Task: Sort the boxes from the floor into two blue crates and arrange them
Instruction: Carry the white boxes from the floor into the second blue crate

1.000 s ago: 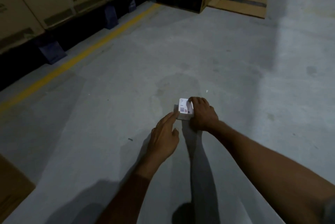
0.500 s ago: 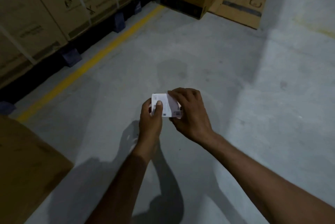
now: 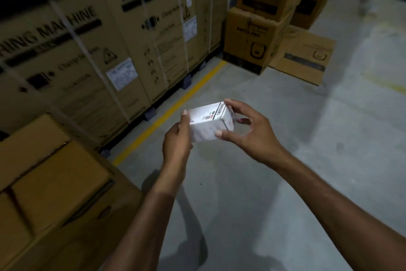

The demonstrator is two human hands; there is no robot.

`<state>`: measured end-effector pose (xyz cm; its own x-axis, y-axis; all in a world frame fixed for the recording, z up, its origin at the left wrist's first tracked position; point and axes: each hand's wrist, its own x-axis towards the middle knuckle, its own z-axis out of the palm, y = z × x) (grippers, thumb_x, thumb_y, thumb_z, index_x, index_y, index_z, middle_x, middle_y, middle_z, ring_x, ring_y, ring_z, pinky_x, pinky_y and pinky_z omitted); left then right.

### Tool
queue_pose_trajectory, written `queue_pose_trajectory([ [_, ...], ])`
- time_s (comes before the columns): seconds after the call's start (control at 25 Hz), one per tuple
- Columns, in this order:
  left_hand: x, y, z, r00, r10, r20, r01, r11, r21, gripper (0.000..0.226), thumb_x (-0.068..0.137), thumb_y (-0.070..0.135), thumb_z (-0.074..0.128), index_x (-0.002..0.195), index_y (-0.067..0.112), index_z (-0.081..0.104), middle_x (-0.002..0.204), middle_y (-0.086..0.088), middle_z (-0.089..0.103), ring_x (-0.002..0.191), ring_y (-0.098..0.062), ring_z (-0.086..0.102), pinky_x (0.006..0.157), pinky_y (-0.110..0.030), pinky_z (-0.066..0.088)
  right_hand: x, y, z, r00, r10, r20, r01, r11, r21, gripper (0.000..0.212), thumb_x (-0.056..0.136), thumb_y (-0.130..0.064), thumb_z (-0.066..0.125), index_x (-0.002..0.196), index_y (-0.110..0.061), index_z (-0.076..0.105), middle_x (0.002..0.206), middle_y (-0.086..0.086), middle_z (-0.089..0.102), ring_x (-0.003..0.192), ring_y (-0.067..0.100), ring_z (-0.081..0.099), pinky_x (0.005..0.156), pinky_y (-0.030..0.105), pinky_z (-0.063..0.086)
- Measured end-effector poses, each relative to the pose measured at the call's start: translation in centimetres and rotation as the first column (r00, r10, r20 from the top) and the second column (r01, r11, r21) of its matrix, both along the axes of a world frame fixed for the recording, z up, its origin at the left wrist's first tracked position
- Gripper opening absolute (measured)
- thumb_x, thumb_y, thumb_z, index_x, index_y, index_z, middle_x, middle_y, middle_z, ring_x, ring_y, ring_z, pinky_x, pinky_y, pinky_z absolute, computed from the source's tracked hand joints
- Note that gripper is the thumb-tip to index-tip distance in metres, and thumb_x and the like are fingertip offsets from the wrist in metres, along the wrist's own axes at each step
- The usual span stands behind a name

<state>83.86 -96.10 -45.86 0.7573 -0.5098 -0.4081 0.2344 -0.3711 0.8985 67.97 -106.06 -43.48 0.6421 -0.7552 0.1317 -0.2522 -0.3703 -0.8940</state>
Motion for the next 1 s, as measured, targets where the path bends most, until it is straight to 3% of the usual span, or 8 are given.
queue_pose_trajectory([
  [0.12, -0.4, 3.1, 8.8, 0.995, -0.091, 0.042, 0.091, 0.996, 0.01, 0.078, 0.082, 0.091, 0.036, 0.093, 0.024, 0.074, 0.091, -0.002, 0.073, 0.082, -0.02, 0.069, 0.077, -0.035, 0.055, 1.0, 1.9, 9.0, 0.998, -0.058, -0.006, 0.058, 0.998, -0.002, 0.059, 0.091, -0.054, 0.069, 0.145, -0.031, 0.058, 0.147, -0.016, 0.055, 0.131, -0.002, 0.051, 0.113, 0.03, 0.045],
  [0.24, -1.4, 6.0, 15.9, 0.989, -0.103, 0.102, 0.101, 0.995, 0.027, 0.073, 0.093, 0.08, 0.035, 0.097, 0.017, 0.072, 0.077, -0.006, 0.069, 0.061, -0.017, 0.059, 0.059, -0.026, 0.045, 1.2, 3.6, 15.5, 0.993, 0.018, -0.116, -0.022, 0.999, -0.03, 0.082, 0.09, -0.079, 0.038, 0.156, -0.03, 0.043, 0.163, -0.013, 0.034, 0.149, 0.008, 0.029, 0.121, 0.033, 0.024],
  [0.36, -2.3, 10.2, 21.3, 0.989, -0.073, 0.131, 0.065, 0.996, 0.068, 0.081, 0.092, 0.08, 0.034, 0.087, 0.01, 0.074, 0.065, -0.007, 0.065, 0.052, -0.017, 0.055, 0.055, -0.026, 0.043, 0.8, 6.0, 20.2, 0.973, 0.15, -0.177, -0.176, 0.974, -0.141, 0.072, 0.094, -0.069, 0.052, 0.158, -0.041, 0.033, 0.149, -0.019, 0.041, 0.138, 0.01, 0.03, 0.105, 0.032, 0.029],
  [0.48, -4.0, 15.8, 25.7, 0.951, -0.01, 0.309, -0.03, 0.992, 0.126, 0.09, 0.086, 0.09, 0.023, 0.067, 0.019, 0.075, 0.069, 0.0, 0.072, 0.065, -0.02, 0.065, 0.067, -0.033, 0.049, 0.5, 8.9, 24.0, 0.989, 0.135, -0.053, -0.143, 0.968, -0.204, 0.069, 0.085, -0.071, 0.063, 0.147, -0.045, 0.049, 0.129, -0.013, 0.058, 0.126, 0.016, 0.043, 0.098, 0.03, 0.037],
  [0.64, -9.5, 25.5, 31.1, 0.719, 0.137, 0.682, -0.283, 0.953, 0.107, 0.051, 0.093, 0.076, 0.045, 0.089, 0.03, 0.066, 0.081, 0.011, 0.065, 0.08, -0.014, 0.064, 0.067, -0.035, 0.05, -1.2, 14.2, 28.2, 0.967, 0.235, 0.093, -0.214, 0.957, -0.197, 0.057, 0.085, -0.061, 0.073, 0.137, -0.044, 0.059, 0.123, -0.011, 0.057, 0.117, 0.011, 0.053, 0.097, 0.034, 0.05],
  [0.8, -17.0, 35.8, 33.5, 0.378, 0.032, 0.925, -0.489, 0.855, 0.17, 0.029, 0.094, 0.052, 0.064, 0.113, 0.031, 0.063, 0.098, 0.013, 0.06, 0.095, -0.014, 0.06, 0.076, -0.037, 0.052, -3.8, 21.8, 30.2, 0.831, 0.519, 0.202, -0.512, 0.854, -0.088, 0.049, 0.084, -0.061, 0.074, 0.129, -0.043, 0.065, 0.122, -0.009, 0.06, 0.113, 0.007, 0.062, 0.093, 0.044, 0.058],
  [0.88, -20.8, 41.0, 33.9, 0.331, -0.072, 0.941, -0.594, 0.759, 0.267, 0.03, 0.093, 0.048, 0.064, 0.115, 0.027, 0.064, 0.103, 0.006, 0.063, 0.098, -0.022, 0.06, 0.078, -0.039, 0.05, -5.2, 26.7, 30.8, 0.745, 0.625, 0.231, -0.628, 0.775, -0.069, 0.047, 0.084, -0.058, 0.076, 0.128, -0.041, 0.068, 0.12, -0.007, 0.062, 0.111, 0.007, 0.064, 0.093, 0.045, 0.059],
  [1.0, -27.3, 49.8, 34.3, 0.352, -0.238, 0.905, -0.747, 0.511, 0.425, 0.03, 0.092, 0.048, 0.064, 0.108, 0.023, 0.066, 0.103, -0.001, 0.064, 0.098, -0.029, 0.06, 0.076, -0.041, 0.047, -7.9, 35.2, 31.8, 0.61, 0.767, 0.2, -0.734, 0.642, -0.224, 0.051, 0.086, -0.044, 0.08, 0.134, -0.037, 0.065, 0.119, -0.009, 0.056, 0.109, -0.001, 0.057, 0.092, 0.033, 0.056],
])
